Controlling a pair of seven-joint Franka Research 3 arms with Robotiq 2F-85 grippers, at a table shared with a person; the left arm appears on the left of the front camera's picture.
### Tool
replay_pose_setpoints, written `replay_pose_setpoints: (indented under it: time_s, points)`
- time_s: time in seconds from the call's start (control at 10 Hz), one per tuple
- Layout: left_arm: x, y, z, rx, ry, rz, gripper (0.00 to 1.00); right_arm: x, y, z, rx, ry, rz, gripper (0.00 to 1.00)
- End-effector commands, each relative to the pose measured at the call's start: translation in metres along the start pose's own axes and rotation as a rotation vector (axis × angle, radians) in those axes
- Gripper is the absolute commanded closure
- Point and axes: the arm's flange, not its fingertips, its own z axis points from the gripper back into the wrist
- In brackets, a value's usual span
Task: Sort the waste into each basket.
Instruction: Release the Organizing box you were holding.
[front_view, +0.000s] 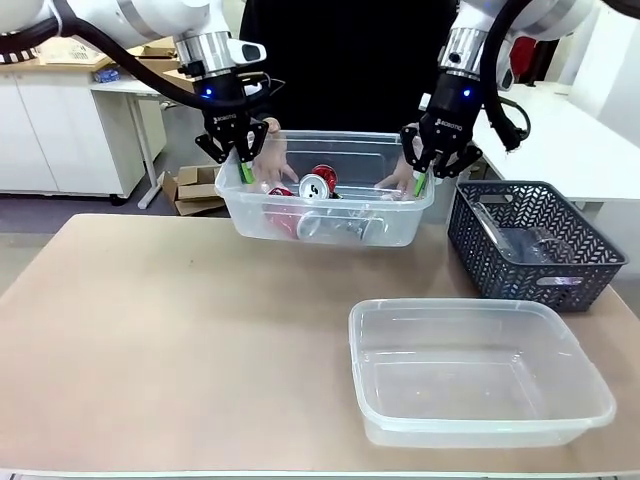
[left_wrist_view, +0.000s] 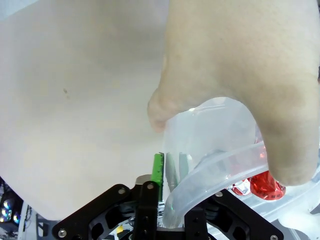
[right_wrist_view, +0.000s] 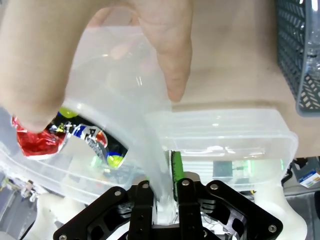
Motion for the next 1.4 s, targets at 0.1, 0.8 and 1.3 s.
replay_pose_setpoints:
  time_s: [0.1,0.8,1.3]
  points:
    - [-0.011,0.003,-0.005,0.019,0.011,0.006,0.35,-0.021,-0.018,-0.012,-0.004,-0.106,-0.072,0.41]
    - [-0.050,0.021,-0.011,-0.022,-0.004,-0.004,0.00,-0.018,-0.030,-0.013,0.125,-0.170,-0.073,0.00]
    - [-0.041,0.015,-0.005,-0.012,0.006,0.009,0.00,-0.013,-0.023,-0.005,0.098,-0.155,-0.076,0.00]
